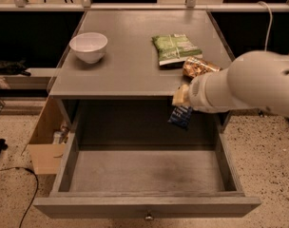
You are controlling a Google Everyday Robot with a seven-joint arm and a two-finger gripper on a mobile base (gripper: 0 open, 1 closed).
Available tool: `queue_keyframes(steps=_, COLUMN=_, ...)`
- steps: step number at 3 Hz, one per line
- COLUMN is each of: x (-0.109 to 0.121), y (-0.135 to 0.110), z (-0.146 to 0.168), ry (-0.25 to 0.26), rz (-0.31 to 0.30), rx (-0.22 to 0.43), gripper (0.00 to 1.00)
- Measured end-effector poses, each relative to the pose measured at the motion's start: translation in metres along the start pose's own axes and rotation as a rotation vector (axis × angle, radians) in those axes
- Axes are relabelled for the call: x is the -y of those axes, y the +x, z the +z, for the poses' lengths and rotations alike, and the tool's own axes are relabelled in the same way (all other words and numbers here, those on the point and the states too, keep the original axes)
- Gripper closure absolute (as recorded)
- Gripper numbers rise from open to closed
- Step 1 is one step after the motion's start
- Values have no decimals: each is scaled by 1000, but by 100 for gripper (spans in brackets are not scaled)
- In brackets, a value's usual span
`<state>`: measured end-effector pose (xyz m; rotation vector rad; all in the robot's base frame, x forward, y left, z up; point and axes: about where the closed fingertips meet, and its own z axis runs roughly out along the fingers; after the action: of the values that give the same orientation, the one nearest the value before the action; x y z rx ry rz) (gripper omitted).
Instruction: Pick rxbar blueberry from top drawer and place on counter
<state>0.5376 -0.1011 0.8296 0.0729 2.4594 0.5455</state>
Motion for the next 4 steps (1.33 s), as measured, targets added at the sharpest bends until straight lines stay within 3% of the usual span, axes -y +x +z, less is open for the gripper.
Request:
queue_keyframes(steps=1, x=2, y=-18, z=-14, ry=-39, rz=17, rx=20, gripper=100)
queue_keyframes(steps=2, x=-1, y=-19, z=-12, ry=-44, rz=11, rx=17, gripper=100)
queue_keyframes(steps=3, x=-28, y=-39, z=-13, ry=-88, rz=-29, rx=20, gripper=100)
queue_keyframes(steps=4, x=-83, y=-85, z=-20, ry=-129, rz=-98, rx=51, gripper=100)
